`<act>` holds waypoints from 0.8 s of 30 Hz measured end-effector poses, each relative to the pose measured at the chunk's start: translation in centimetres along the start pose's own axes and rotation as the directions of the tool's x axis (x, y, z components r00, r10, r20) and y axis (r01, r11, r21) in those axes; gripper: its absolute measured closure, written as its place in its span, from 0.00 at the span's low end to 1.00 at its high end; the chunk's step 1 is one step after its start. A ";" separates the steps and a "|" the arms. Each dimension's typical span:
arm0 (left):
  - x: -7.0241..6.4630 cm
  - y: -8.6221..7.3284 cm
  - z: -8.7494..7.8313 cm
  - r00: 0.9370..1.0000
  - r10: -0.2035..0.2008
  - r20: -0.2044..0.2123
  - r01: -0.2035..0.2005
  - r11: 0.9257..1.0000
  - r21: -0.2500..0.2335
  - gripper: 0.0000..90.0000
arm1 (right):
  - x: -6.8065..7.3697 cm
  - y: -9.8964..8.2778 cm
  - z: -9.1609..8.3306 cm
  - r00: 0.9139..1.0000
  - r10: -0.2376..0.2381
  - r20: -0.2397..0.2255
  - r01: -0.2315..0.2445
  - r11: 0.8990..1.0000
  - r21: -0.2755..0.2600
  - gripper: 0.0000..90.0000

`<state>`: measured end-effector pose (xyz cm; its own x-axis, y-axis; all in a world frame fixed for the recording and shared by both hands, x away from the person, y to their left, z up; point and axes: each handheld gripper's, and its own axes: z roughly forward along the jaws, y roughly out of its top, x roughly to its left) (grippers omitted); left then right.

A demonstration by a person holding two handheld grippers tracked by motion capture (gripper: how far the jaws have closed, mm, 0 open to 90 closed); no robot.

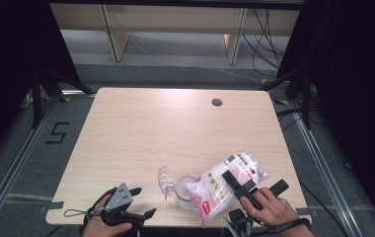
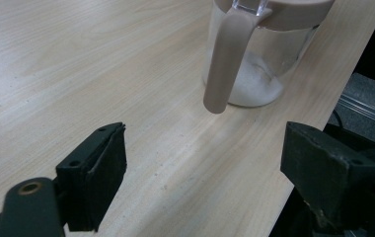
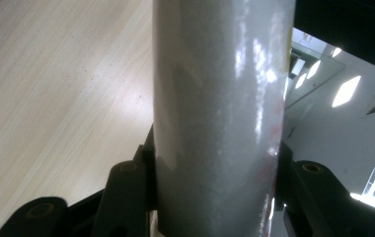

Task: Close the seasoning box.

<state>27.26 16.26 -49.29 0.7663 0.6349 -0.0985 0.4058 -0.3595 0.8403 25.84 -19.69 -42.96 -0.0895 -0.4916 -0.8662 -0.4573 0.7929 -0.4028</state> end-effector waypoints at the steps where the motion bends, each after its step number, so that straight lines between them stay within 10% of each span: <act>1: 0.0 0.0 0.0 1.000 -0.001 0.000 0.001 1.000 0.000 0.19 | 0.0 0.0 0.0 1.000 0.000 0.001 0.000 1.000 0.000 0.66; 24: 0.0 0.0 0.0 1.000 0.000 0.000 0.000 1.000 0.001 0.19 | -0.1 0.0 0.0 1.000 -0.001 0.000 0.001 1.000 -0.002 0.66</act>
<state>27.26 16.24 -49.30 0.7664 0.6348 -0.0983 0.4059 -0.3600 0.8400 25.81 -19.65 -42.91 -0.0891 -0.4927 -0.8656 -0.4592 0.7916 -0.4032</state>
